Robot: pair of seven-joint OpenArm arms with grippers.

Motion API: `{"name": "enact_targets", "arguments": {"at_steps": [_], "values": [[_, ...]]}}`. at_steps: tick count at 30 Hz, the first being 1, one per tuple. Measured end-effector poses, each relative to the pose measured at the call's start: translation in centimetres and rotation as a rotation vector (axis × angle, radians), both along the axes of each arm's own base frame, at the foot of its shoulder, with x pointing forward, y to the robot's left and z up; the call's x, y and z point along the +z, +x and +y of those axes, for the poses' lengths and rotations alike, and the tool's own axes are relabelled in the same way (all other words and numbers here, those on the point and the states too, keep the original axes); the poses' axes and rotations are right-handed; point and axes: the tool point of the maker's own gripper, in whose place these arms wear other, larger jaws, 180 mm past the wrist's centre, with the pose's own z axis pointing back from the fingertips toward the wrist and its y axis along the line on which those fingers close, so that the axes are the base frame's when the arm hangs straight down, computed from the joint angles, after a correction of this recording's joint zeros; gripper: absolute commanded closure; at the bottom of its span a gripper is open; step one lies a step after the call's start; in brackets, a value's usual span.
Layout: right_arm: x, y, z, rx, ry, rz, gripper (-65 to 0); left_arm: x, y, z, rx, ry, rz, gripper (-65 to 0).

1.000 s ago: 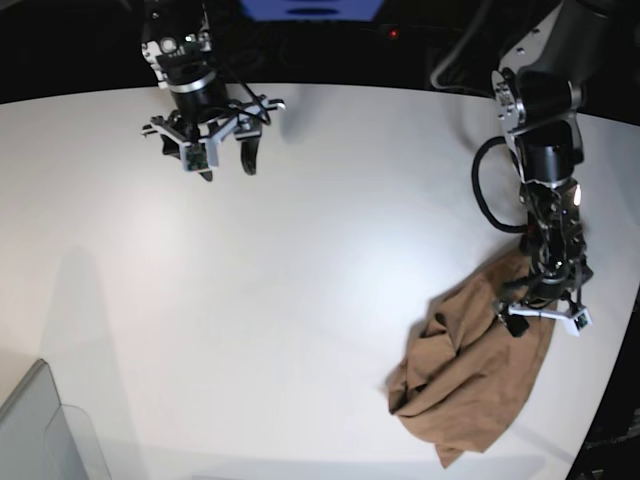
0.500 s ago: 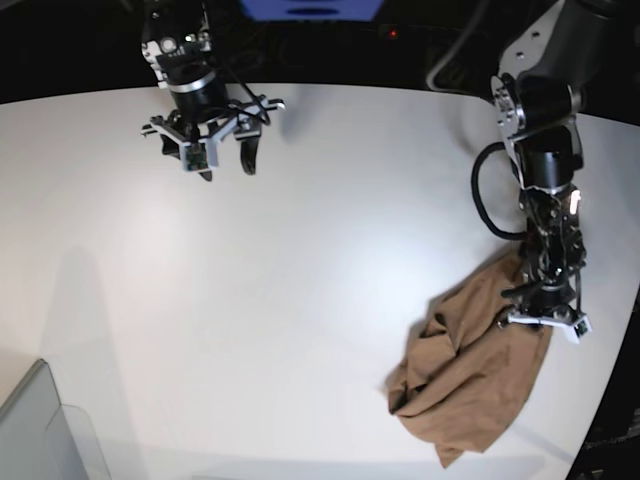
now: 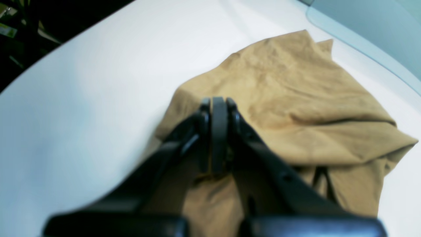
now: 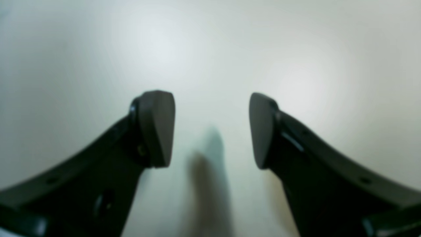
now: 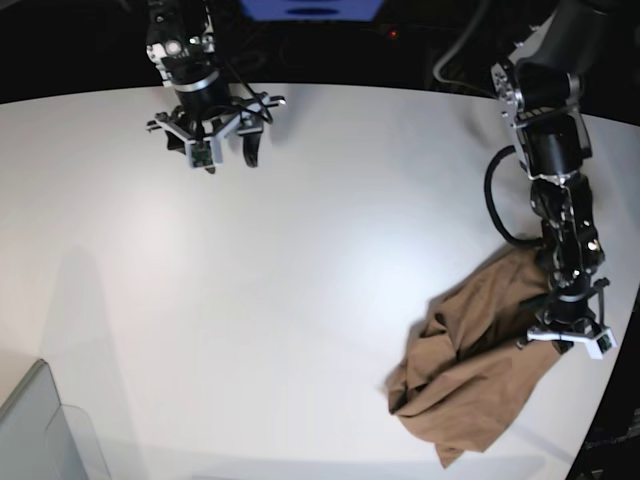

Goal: Layout the t-shirt on the table in an organized manner, then fold the t-shirt properly
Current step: 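Grasp a fold of the brown t-shirt with the left gripper, then lift the shirt with the left gripper while the right gripper approaches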

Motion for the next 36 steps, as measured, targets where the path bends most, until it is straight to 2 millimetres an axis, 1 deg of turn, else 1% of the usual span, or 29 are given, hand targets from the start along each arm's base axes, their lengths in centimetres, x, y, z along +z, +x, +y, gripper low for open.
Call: {"name": "enact_targets", "arguments": {"at_steps": [3,5,6,8,9,11,13,16,18,22,24,26,28,31,32,35,36], "values": [[0.5,0.8,0.3,0.003,0.004,-0.020,-36.9,1.0,-0.8,0.2,0.001,0.022,-0.029,-0.3],[0.9,1.3,1.7,0.044,0.016,-0.037,-36.9,2.4,-1.9,1.3,0.032,0.029,-0.074,-0.3],[1.3,1.5,3.0,0.079,0.030,-0.050,-36.9,2.7,-2.6,2.2,0.054,0.035,-0.079,-0.3],[1.9,1.8,5.6,0.138,0.065,-0.067,-36.9,2.7,-3.9,3.7,0.090,0.016,-0.046,-0.3],[1.9,2.0,6.9,0.169,0.075,-0.071,-36.9,2.8,-4.5,4.4,0.110,-0.002,-0.034,-0.3],[1.7,2.4,9.4,0.234,0.088,-0.074,-36.9,3.9,-5.4,5.8,0.148,-0.016,-0.047,-0.3],[1.8,2.7,12.4,0.321,0.102,-0.085,-36.9,5.3,-6.2,7.2,0.188,-0.018,-0.075,-0.3],[2.4,2.6,16.2,0.440,0.113,-0.114,-37.0,6.3,-7.4,8.4,0.218,-0.030,-0.067,-0.3],[2.7,2.7,18.5,0.487,0.126,-0.117,-37.3,6.4,-8.4,8.7,0.222,-0.033,-0.044,-0.3],[3.8,3.3,21.8,0.525,0.166,-0.138,-39.6,6.5,-11.3,9.7,0.234,0.014,-0.008,-0.3],[4.1,3.5,23.7,0.542,0.185,-0.137,-40.9,5.3,-12.7,9.9,0.241,0.032,0.033,-0.3],[4.2,3.6,25.2,0.545,0.208,-0.125,-42.2,3.9,-14.0,9.4,0.227,0.037,0.080,-0.3],[4.3,3.6,25.8,0.552,0.220,-0.133,-43.3,3.1,-15.2,9.1,0.216,0.052,0.111,-0.3],[1.9,3.3,25.8,0.584,0.162,-0.076,-43.5,2.8,-16.7,9.4,0.221,0.079,0.138,-0.3],[1.6,3.1,26.2,0.608,0.152,-0.074,-43.5,2.8,-17.0,9.3,0.219,0.087,0.143,-0.3],[1.7,2.7,28.1,0.644,0.234,-0.041,-43.5,2.8,-17.7,8.8,0.205,0.098,0.146,-0.3],[1.1,2.7,28.4,0.636,0.257,-0.009,-43.5,2.6,-18.0,8.8,0.205,0.103,0.157,-0.3]]}}
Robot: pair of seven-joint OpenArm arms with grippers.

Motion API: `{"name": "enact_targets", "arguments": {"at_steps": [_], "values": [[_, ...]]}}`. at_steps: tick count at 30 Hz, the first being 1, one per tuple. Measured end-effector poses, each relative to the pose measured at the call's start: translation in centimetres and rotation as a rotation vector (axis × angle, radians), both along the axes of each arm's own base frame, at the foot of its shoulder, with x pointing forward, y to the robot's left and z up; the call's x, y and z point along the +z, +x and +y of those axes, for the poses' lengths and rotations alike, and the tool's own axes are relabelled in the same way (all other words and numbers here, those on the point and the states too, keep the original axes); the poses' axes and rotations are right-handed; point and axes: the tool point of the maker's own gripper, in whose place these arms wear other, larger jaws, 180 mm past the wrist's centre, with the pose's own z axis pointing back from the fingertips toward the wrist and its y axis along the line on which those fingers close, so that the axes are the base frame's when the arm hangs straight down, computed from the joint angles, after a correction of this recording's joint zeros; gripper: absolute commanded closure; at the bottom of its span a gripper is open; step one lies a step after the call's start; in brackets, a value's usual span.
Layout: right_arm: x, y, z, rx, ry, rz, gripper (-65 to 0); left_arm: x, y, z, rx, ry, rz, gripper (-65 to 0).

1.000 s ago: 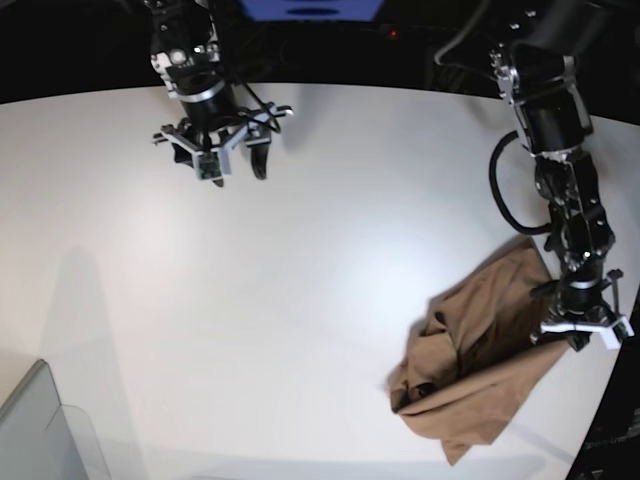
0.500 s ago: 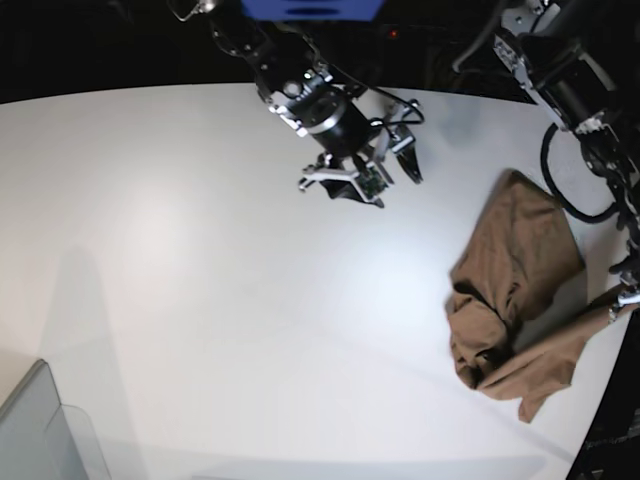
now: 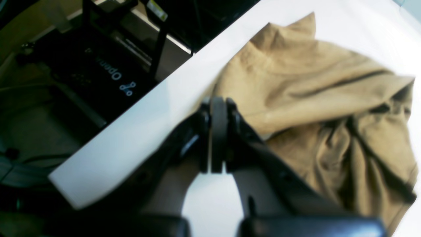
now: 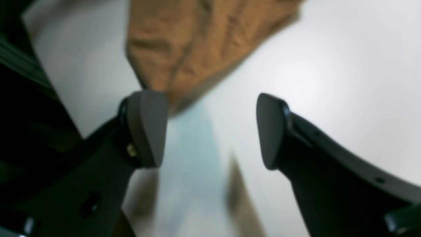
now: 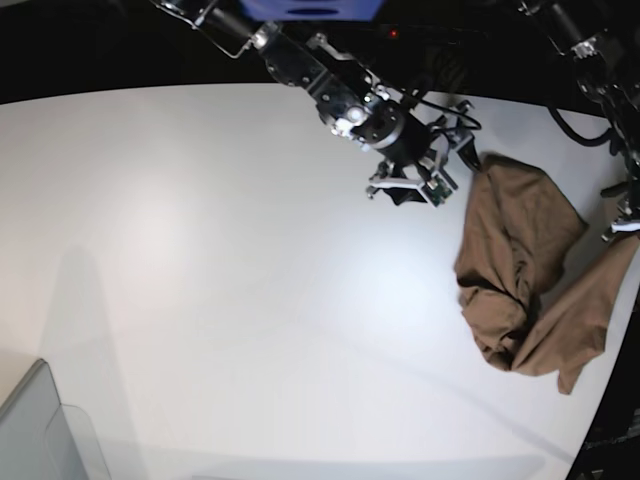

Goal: Layout the t-shirt on the table in an organized manner, then fold the t-shirt properly
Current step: 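Lift the shirt with the left gripper while the right gripper approaches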

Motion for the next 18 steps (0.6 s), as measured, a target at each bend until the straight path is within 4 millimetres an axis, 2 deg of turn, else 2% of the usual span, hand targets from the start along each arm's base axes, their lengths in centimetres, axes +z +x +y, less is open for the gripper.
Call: {"name": "enact_targets", "arguments": {"at_steps": [3,6,10,14,18], "values": [[-1.5,0.0,0.0,-0.014,0.020,0.085,-43.5,-0.4,-1.0,-0.1,0.000,0.009,0.025,-0.3],[-1.5,0.1,0.1,-0.019,0.043,0.057,-43.5,-0.3,-1.6,-0.4,-0.006,0.021,0.032,-0.3],[-1.2,-0.5,0.9,0.002,0.065,0.029,-43.6,-0.7,-2.6,-2.5,-0.023,-0.001,0.030,-0.3],[-2.9,-0.3,0.8,0.020,0.020,0.024,-43.5,-1.0,-4.3,-4.1,-0.025,-0.007,0.042,-0.3],[-3.1,0.1,0.8,0.022,0.031,-0.018,-43.5,-1.9,-5.4,-5.6,-0.027,-0.038,0.055,-0.3]]}}
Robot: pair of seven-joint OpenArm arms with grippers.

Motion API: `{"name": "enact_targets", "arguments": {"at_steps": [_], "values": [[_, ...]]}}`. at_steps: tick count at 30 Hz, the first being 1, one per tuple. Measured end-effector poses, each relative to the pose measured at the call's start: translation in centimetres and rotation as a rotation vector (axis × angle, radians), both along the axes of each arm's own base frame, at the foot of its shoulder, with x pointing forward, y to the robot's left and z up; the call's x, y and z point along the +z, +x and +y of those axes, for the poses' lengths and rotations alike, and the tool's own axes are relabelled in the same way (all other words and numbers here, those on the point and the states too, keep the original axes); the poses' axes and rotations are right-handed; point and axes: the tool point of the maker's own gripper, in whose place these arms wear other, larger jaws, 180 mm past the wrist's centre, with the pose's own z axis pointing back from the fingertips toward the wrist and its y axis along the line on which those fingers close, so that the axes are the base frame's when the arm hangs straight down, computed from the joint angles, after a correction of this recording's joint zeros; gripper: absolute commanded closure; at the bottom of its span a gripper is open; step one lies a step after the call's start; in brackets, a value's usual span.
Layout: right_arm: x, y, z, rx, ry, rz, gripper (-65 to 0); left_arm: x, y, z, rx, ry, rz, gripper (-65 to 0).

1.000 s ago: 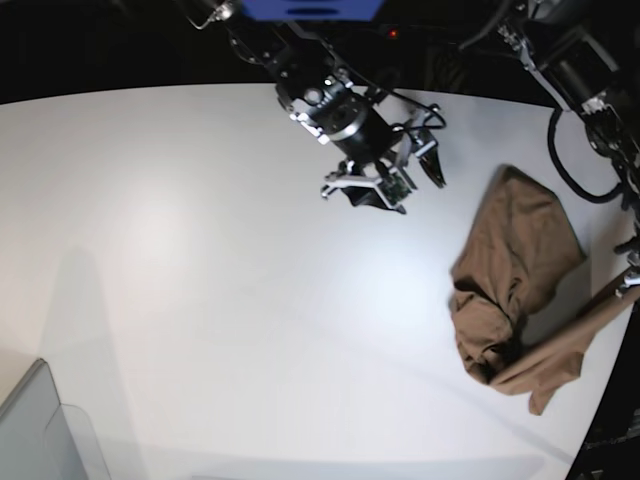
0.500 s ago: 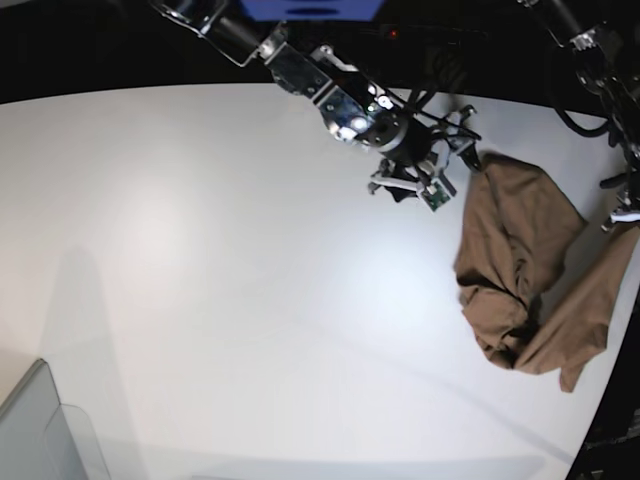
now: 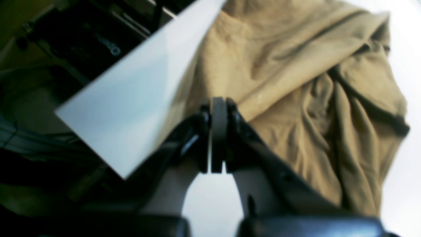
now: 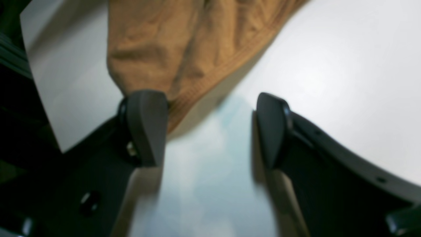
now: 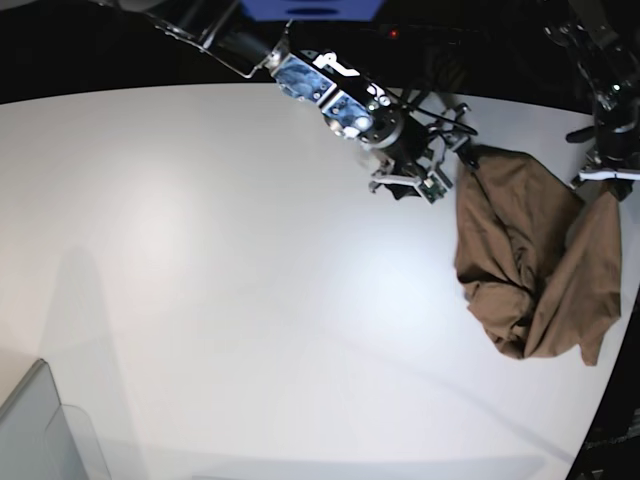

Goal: Layout the t-shirt on the table in an organized manner, then fold the t-shirt properly
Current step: 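Lift the shirt with the left gripper while the right gripper approaches, then grasp the shirt with the right gripper and drag it across the table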

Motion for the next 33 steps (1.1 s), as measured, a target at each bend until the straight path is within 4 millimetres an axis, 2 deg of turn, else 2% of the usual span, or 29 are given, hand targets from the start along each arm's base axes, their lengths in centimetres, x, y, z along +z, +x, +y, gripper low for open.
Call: {"name": "enact_targets", "arguments": {"at_steps": [3,7,9,12,17,18,20,23,25,27,29,31,33], "values": [[0.0,-0.3,0.2,0.012,0.011,-0.021,-43.3,-1.1,-0.9,-0.9,0.011,-0.027,0.020,-0.3],[-0.1,-0.4,0.7,0.044,-0.004,-0.044,-42.9,-3.0,-1.0,-4.0,-0.059,-0.077,0.064,-0.3],[-0.1,-0.6,0.8,0.048,0.000,-0.046,-40.3,-3.5,-0.9,-5.0,-0.081,-0.093,0.072,-0.3],[-0.2,-0.9,1.0,0.059,-0.002,-0.045,-30.7,-3.9,-0.7,-6.2,-0.091,-0.117,0.071,-0.3],[-0.7,0.1,0.1,0.011,-0.002,-0.022,-2.8,-3.9,-0.7,-6.1,-0.092,-0.116,0.072,-0.3],[-0.9,0.6,-0.4,-0.016,0.001,-0.013,0.0,-3.9,-0.7,-6.1,-0.092,-0.117,0.072,-0.3],[-1.0,2.1,-1.5,-0.073,0.006,-0.004,0.0,-3.1,-0.6,-6.0,-0.092,-0.104,0.060,-0.3],[-1.1,5.6,-4.5,-0.201,0.018,0.013,0.0,-0.5,0.1,-5.5,-0.109,-0.046,0.011,-0.3],[-1.5,8.0,-8.2,-0.292,0.005,0.009,0.0,0.8,0.5,-5.2,-0.120,-0.015,-0.013,-0.3],[-1.2,10.5,-12.9,-0.380,-0.020,-0.018,0.0,1.5,0.5,-4.5,-0.110,-0.007,-0.029,-0.3],[-0.6,12.6,-17.9,-0.464,-0.051,-0.057,0.0,2.2,0.1,-2.8,-0.062,0.026,-0.034,-0.3],[0.7,14.2,-22.4,-0.532,-0.074,-0.110,0.0,3.4,0.5,-1.5,-0.021,0.043,-0.074,-0.3],[2.5,15.6,-26.0,-0.598,-0.079,-0.166,0.0,4.6,1.5,-1.3,-0.019,0.047,-0.123,-0.3]]}}
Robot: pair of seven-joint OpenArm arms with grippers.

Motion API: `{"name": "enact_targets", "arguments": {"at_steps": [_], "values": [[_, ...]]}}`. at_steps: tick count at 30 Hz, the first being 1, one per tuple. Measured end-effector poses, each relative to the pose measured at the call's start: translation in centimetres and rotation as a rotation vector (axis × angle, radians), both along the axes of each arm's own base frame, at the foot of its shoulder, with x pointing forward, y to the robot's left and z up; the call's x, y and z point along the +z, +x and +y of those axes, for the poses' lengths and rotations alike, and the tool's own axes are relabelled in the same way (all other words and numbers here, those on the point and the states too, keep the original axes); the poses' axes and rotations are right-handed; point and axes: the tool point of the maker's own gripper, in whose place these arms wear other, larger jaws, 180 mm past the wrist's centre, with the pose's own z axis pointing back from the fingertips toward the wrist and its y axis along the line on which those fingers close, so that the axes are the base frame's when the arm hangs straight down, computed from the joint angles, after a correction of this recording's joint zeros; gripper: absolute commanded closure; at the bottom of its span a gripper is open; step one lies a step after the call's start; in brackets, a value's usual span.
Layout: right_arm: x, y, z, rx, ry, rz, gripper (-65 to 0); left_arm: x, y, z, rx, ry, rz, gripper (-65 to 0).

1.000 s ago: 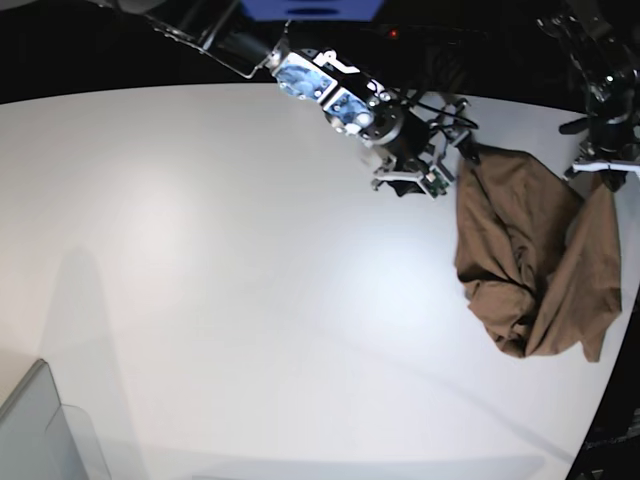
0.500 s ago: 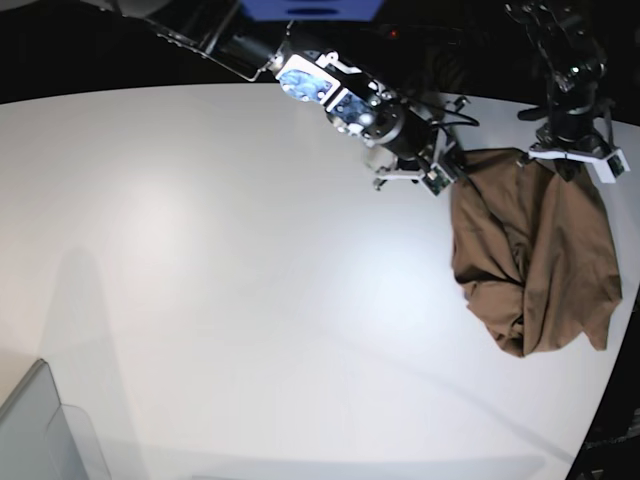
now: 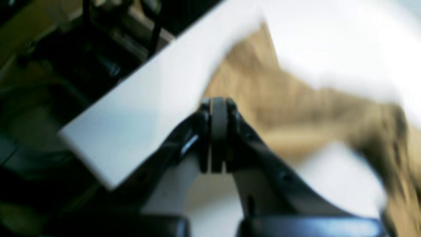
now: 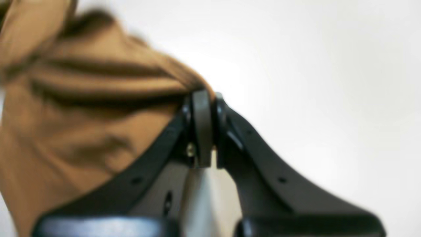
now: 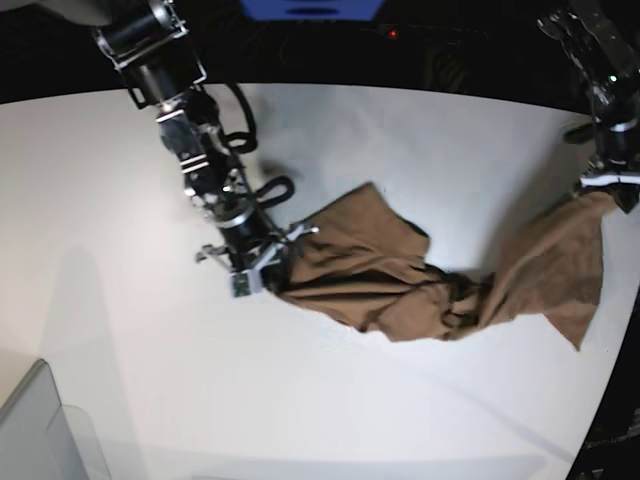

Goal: Layout the t-shirt on the table in an organized manner, then fold the t-shirt properly
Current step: 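Grasp the shirt with the right gripper and drag it across the table, then reach the left gripper to the shirt's middle and grasp it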

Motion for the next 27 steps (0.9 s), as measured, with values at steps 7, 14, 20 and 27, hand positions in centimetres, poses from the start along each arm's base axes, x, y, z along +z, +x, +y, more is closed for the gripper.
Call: {"name": "enact_targets", "arguments": {"at_steps": [7,14,20,27], "values": [[3.5,1.0,-8.2,-0.169,-0.013,-0.093,0.0,1.7,2.2,0.0,-0.006,-0.007,-0.054,-0.3],[5.6,1.0,-18.2,-0.414,-0.019,-0.144,0.0,2.1,4.2,-1.0,-0.036,-0.069,-0.051,-0.3],[9.4,1.0,-22.3,-0.521,-0.005,-0.241,0.0,2.3,4.5,-1.0,-0.037,-0.070,-0.059,-0.3],[9.8,-0.2,-21.8,-0.506,-0.014,-0.255,0.0,2.4,5.0,-1.7,-0.063,-0.126,-0.097,-0.9]]}}
